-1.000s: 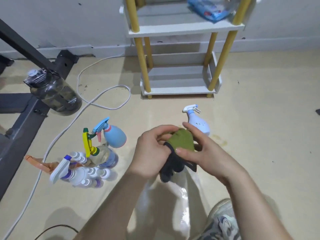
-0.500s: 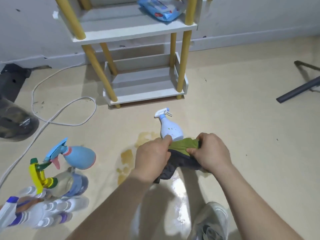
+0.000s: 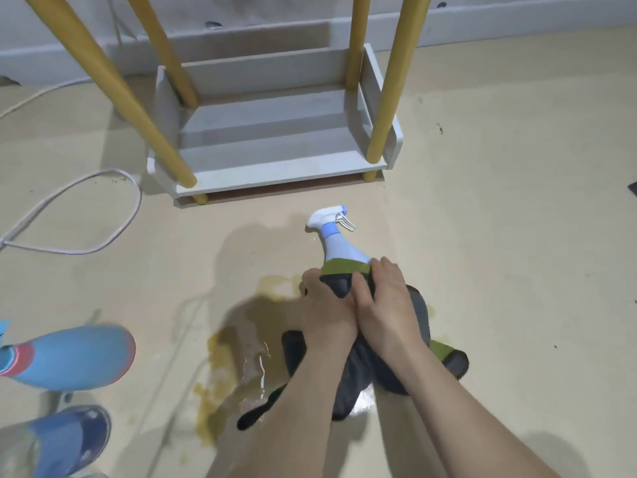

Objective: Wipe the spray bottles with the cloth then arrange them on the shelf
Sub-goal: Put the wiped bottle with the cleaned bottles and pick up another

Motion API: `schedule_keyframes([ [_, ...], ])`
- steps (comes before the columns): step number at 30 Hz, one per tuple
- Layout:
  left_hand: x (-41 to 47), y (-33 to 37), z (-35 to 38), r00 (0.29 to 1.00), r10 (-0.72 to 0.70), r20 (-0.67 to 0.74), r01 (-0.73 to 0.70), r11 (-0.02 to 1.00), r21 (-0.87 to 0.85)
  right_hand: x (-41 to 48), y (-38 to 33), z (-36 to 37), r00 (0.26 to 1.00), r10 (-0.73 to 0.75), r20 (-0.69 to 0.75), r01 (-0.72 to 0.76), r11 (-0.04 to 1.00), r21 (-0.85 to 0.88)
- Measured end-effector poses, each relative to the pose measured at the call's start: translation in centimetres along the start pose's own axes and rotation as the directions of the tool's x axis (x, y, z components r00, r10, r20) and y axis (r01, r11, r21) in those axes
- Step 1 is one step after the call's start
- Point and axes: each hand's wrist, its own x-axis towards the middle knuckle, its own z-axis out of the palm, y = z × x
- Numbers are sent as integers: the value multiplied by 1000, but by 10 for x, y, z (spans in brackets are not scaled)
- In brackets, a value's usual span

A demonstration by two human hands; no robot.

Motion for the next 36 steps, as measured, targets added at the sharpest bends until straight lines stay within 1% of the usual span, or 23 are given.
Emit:
schedule_keyframes([
  [1, 3, -2, 5, 1000, 4, 3, -4, 1000, -16, 4, 6, 3, 1000, -18, -11, 18, 1000, 13],
  [3, 11, -3, 15, 998, 58, -25, -59, 997, -44, 13, 11, 1, 1000, 20, -9, -19, 993, 116],
  [6, 20, 2, 19, 996, 80, -33, -83, 991, -108, 24, 17, -10, 981, 168, 100, -189, 943, 274],
  [9, 20, 6, 14, 998, 35, 42, -25, 973, -230, 25, 21, -11, 953, 235, 191, -297, 848, 439],
  [10, 18, 8, 10, 998, 31, 56, -17, 972, -234, 24, 20, -12, 946, 244, 211, -318, 823, 471],
  [12, 7, 11, 0, 996, 33, 79, -20, 986, -163, 17, 17, -17, 920, 282, 272, -387, 765, 515],
  [15, -24, 13, -25, 993, 75, 94, -67, 994, -89, -4, 2, -36, 856, 275, 438, -505, 625, 595],
  [16, -37, 14, -35, 991, 93, 91, -86, 993, -82, -13, -4, -42, 846, 273, 457, -522, 595, 611],
  [17, -51, 15, -47, 989, 116, 96, -110, 991, -70, -23, -11, -48, 845, 275, 458, -525, 585, 618],
  [19, -83, 19, -68, 976, 152, 154, -152, 988, -12, -46, -29, -55, 861, 288, 419, -504, 595, 626],
  [22, -122, 28, -102, 955, 175, 239, -188, 982, 34, -90, -54, -69, 900, 329, 287, -436, 718, 543],
  [23, -132, 30, -114, 948, 198, 249, -210, 978, 21, -106, -62, -76, 911, 325, 254, -412, 733, 541],
  [24, -140, 33, -125, 939, 242, 244, -248, 969, -5, -120, -70, -85, 921, 305, 241, -389, 723, 571],
  [26, -161, 38, -145, 927, 333, 175, -323, 943, -81, -145, -90, -104, 942, 227, 248, -335, 689, 643],
  [28, -186, 45, -159, 918, 392, 63, -381, 914, -139, -166, -114, -121, 955, 115, 274, -270, 724, 635],
  [29, -199, 47, -163, 909, 415, -22, -414, 901, -130, -177, -125, -128, 957, 62, 285, -231, 756, 612],
  [30, -210, 50, -167, 889, 440, -126, -451, 889, -84, -188, -134, -133, 957, 14, 290, -191, 784, 591],
  [32, -229, 54, -175, 818, 473, -326, -498, 867, 8, -208, -145, -144, 958, -66, 280, -102, 832, 545],
  [33, -236, 55, -179, 789, 471, -395, -502, 864, 27, -217, -149, -151, 955, -104, 276, -53, 860, 507],
  [34, -240, 54, -183, 775, 453, -441, -497, 868, 18, -224, -152, -158, 946, -148, 287, -4, 883, 468],
  [35, -245, 53, -186, 774, 422, -471, -486, 874, -16, -230, -156, -166, 932, -186, 312, 31, 896, 443],
  [36, -249, 52, -188, 788, 376, -488, -472, 878, -85, -235, -159, -172, 914, -215, 344, 43, 895, 444],
])
